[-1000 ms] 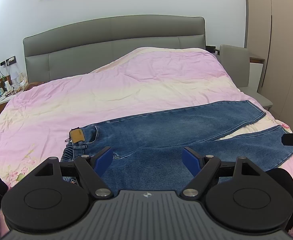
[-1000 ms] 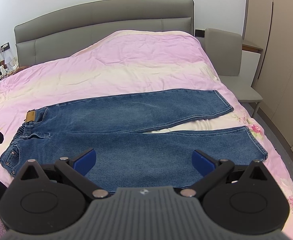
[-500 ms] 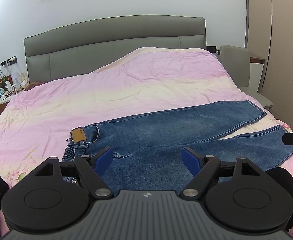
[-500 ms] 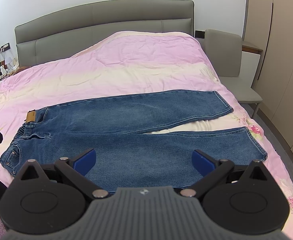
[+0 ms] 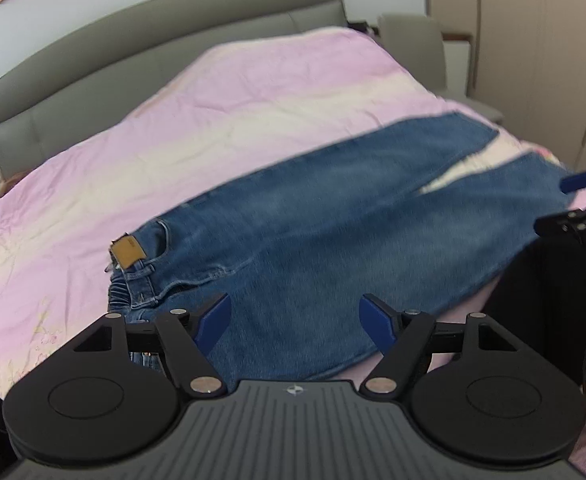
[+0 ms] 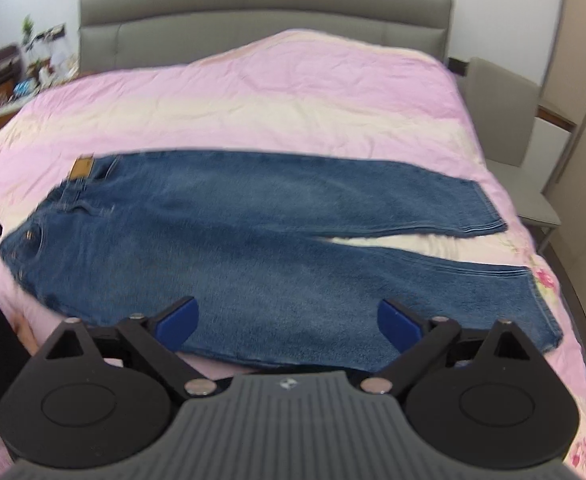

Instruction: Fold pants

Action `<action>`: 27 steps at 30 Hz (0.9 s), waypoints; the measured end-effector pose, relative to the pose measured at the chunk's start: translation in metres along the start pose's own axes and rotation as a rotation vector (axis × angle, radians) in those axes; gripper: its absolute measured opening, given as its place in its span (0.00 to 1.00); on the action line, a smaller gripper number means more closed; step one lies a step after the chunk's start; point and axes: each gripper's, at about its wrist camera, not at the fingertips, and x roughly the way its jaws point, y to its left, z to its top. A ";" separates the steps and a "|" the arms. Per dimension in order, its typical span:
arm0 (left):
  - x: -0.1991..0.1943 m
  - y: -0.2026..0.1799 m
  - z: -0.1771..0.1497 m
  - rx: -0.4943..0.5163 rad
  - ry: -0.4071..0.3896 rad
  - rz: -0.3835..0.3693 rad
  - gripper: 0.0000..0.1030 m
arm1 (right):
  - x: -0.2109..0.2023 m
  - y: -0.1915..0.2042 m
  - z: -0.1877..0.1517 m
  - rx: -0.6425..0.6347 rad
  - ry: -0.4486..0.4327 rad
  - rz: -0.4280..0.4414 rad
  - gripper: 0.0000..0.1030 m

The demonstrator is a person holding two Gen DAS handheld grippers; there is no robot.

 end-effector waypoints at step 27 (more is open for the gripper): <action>0.157 -0.017 -0.066 0.549 0.489 -0.050 0.57 | 0.178 0.051 -0.009 -0.464 0.448 0.118 0.31</action>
